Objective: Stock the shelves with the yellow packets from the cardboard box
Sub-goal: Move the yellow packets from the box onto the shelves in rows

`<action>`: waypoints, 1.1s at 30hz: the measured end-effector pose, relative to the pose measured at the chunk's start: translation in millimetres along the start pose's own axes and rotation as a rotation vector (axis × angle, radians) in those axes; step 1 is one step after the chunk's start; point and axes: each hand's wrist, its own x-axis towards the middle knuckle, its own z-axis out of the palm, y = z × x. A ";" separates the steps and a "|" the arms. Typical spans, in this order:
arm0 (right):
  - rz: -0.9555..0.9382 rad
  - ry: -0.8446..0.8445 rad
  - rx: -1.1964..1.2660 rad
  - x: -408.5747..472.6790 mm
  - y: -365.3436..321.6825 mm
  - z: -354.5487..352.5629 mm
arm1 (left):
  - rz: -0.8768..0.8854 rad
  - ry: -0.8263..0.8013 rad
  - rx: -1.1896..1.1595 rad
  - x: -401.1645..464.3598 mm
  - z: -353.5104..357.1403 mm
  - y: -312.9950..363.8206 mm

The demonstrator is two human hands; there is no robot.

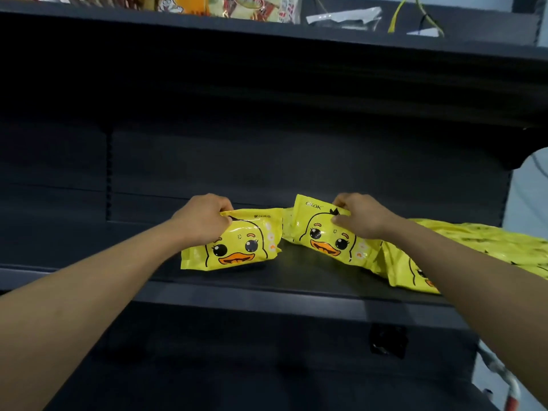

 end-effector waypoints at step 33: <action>0.022 -0.068 -0.204 130.8 97.9 14.6 | 0.048 -0.140 -0.095 151.9 106.7 57.2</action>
